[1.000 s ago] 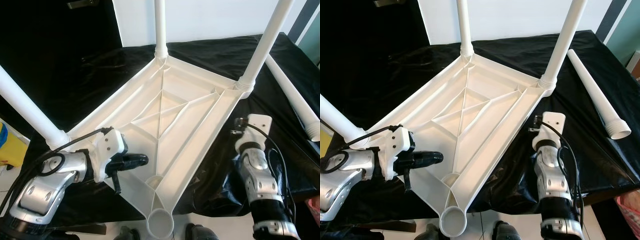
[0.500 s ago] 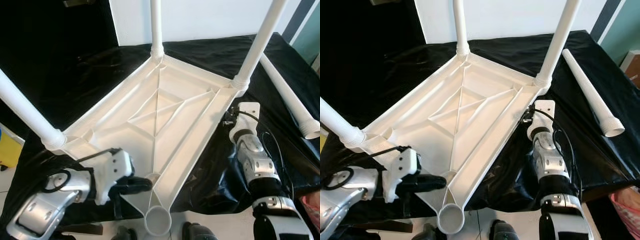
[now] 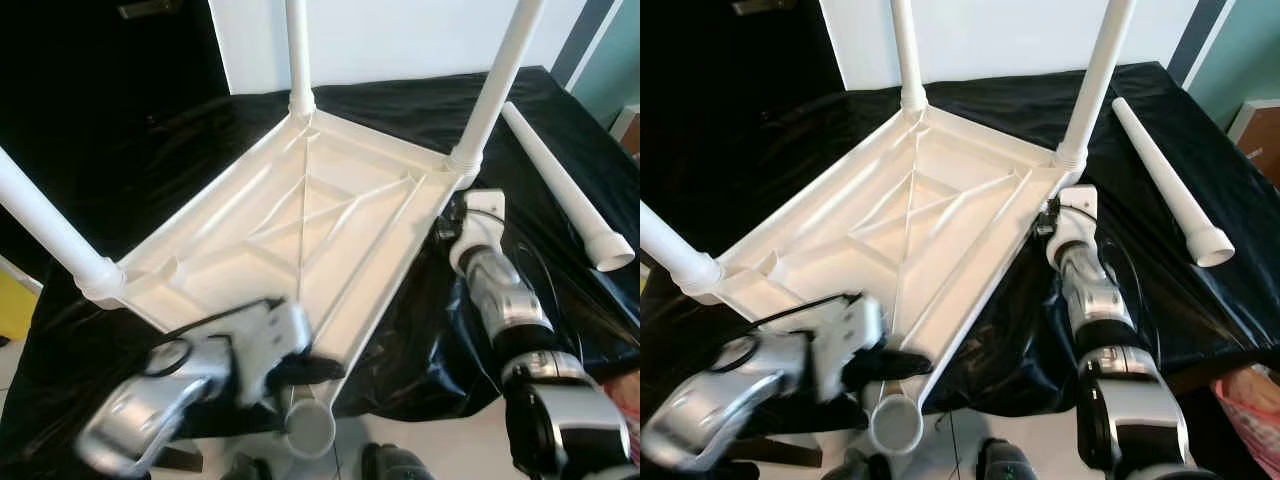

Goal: Building children table

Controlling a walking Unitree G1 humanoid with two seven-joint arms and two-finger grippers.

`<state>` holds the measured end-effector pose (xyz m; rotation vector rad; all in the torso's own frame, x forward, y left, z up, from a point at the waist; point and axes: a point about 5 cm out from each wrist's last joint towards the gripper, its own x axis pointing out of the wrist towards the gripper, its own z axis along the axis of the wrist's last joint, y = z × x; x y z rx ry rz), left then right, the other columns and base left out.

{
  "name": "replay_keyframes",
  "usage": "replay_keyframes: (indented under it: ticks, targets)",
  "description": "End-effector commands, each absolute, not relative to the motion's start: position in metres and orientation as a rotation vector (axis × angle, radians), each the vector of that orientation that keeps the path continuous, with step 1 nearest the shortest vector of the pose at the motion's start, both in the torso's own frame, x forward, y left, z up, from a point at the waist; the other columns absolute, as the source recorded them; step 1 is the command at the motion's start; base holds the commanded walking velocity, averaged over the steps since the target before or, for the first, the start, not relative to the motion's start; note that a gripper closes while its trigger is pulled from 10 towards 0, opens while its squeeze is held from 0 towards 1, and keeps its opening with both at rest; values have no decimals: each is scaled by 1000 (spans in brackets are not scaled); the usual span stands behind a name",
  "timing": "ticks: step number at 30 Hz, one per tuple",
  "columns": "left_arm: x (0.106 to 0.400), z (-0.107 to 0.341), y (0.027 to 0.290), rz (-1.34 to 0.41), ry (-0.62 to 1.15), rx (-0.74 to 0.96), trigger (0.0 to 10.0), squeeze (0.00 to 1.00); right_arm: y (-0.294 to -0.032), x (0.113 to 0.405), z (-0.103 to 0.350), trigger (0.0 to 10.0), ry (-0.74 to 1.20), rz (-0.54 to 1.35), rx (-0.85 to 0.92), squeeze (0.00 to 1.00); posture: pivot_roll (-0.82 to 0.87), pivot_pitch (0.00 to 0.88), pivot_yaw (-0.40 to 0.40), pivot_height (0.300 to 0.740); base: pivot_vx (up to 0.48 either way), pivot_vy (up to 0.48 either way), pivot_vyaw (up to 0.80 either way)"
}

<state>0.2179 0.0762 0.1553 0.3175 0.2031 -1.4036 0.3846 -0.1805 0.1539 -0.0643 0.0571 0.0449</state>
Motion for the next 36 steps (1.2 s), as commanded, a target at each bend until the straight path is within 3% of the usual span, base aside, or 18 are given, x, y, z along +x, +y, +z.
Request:
replay_keyframes:
  ticks: [1,14,22,28,36]
  targets:
    - [226,150,80,-1334,218,341,10000,0,-168,389,158,10000,34,78,-81,0,-33,128,23,740,0,0,0]
    - [246,178,106,-1179,99,321,10000,0,-169,389,150,10000,47,72,-57,0,-29,143,24,740,0,0,0]
    - [247,201,114,-1124,-5,210,10000,0,-136,388,144,10000,52,304,-28,0,-21,138,25,740,0,0,0]
    - [245,203,113,-1110,-21,187,10000,0,-127,385,144,10000,30,380,-74,0,-13,137,20,740,0,0,0]
    - [240,199,115,-1097,-5,209,10000,0,-148,387,144,10000,22,250,-97,0,-2,137,15,740,0,0,0]
